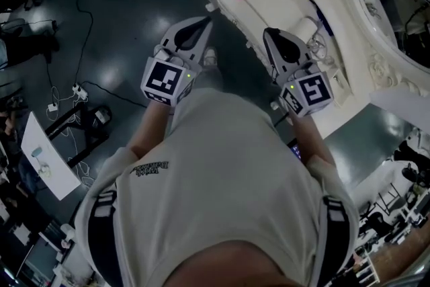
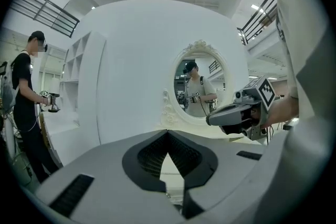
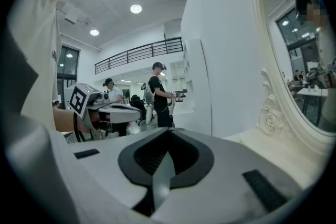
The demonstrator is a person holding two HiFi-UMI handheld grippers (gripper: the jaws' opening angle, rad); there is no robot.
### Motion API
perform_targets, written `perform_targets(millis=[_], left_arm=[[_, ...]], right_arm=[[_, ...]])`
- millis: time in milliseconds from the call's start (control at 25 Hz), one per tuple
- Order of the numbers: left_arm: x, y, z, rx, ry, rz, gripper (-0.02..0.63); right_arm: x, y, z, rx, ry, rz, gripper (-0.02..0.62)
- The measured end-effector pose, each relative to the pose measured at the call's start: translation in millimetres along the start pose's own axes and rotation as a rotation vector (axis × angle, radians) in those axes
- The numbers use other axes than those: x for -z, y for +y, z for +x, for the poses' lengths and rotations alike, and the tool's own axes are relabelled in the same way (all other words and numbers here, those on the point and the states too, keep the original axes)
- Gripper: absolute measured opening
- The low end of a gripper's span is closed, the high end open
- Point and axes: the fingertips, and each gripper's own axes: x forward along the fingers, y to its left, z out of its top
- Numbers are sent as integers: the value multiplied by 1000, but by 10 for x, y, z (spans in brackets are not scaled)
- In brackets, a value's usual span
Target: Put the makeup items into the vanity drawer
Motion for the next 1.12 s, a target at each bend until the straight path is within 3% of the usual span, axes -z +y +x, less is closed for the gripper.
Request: perform_targets(millis=[520,960,1120], left_arm=[[-119,784,545,156,-12,10,14],[-246,865,791,256,-41,27,14],[-254,798,854,284,-40,-17,14]], right_arm=[[-325,-382,790,130,24,-20,3],[-445,-543,926,210,24,-37,3],[-478,-559,893,206,23,-33,3]])
